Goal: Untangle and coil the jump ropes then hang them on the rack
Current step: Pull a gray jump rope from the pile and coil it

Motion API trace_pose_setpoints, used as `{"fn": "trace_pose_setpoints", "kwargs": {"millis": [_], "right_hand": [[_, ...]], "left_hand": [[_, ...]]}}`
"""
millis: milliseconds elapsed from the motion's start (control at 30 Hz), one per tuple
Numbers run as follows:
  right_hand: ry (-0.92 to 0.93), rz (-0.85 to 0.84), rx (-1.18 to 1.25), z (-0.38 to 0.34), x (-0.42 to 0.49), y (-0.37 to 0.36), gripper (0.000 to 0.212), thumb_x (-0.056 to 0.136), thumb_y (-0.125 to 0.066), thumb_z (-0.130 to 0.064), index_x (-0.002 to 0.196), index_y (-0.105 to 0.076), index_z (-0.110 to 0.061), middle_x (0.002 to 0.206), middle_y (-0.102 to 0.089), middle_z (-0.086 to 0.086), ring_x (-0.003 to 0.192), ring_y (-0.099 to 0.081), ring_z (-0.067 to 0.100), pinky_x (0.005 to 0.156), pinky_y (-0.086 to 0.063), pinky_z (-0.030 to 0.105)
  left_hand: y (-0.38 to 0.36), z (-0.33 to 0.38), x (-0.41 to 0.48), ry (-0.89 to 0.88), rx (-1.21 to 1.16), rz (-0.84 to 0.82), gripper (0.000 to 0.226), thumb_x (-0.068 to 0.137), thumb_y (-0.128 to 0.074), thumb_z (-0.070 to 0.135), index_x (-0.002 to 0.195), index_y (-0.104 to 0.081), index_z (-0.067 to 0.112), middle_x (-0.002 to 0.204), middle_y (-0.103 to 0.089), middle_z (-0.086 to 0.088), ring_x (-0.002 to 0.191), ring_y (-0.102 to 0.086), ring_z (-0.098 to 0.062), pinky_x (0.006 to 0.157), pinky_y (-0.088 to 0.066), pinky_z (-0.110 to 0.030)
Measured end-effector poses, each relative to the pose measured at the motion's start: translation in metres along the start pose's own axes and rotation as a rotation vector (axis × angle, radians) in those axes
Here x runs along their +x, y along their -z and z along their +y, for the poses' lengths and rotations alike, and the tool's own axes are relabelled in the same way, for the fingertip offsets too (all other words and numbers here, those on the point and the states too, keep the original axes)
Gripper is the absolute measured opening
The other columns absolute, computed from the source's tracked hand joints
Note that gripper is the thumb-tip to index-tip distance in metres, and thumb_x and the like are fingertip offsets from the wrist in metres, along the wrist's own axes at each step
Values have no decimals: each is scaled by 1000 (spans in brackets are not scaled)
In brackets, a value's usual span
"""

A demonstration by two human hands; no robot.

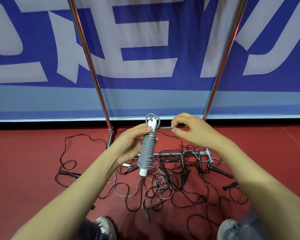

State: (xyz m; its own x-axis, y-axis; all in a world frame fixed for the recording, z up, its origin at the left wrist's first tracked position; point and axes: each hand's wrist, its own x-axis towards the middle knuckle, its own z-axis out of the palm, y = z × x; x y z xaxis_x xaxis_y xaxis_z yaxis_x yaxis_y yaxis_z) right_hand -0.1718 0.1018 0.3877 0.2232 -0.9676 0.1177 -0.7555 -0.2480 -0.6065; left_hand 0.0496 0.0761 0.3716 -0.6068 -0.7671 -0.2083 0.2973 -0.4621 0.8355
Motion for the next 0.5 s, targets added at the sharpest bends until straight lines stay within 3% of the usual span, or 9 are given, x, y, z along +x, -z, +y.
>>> {"fn": "trace_pose_setpoints", "kwargs": {"millis": [167,267,333,367,500], "right_hand": [[-59,-9,318,-10,-1,3,12,83,-74,-17,79,-70,-27,111,-64,-8,103,-59,2,97,-38,15],[-71,-25,539,-17,-2,-5,12,80,-74,-8,82,-72,-20,113,-64,-7,105,-58,0,98,-37,11],[-80,-38,709,-19,-2,-11,15,81,-70,1,87,-72,-13,115,-65,-3,105,-61,2,94,-43,13],[-90,-39,788,-19,-2,-14,16,82,-67,4,90,-71,-9,116,-66,0,105,-62,5,93,-45,15],[-147,-84,1035,-17,1,-15,26,83,-61,1,108,-68,-1,123,-66,8,111,-61,16,98,-47,27]], "left_hand": [[-5,-5,4,-46,151,185,11,85,-61,11,95,-65,9,76,-63,-2,72,-58,-15,67,-50,-25],[-6,-12,8,-112,201,272,20,82,-70,12,101,-67,9,96,-63,-15,90,-54,-28,87,-48,-41],[-8,-16,9,-153,165,292,34,80,-71,7,113,-61,10,107,-63,-21,98,-55,-33,101,-42,-55],[-9,-16,8,-174,172,292,38,83,-68,4,118,-58,12,108,-64,-19,99,-56,-32,103,-40,-55],[-8,-11,6,-197,192,246,46,87,-63,1,127,-54,21,107,-70,-3,99,-63,-17,93,-43,-45]]}}
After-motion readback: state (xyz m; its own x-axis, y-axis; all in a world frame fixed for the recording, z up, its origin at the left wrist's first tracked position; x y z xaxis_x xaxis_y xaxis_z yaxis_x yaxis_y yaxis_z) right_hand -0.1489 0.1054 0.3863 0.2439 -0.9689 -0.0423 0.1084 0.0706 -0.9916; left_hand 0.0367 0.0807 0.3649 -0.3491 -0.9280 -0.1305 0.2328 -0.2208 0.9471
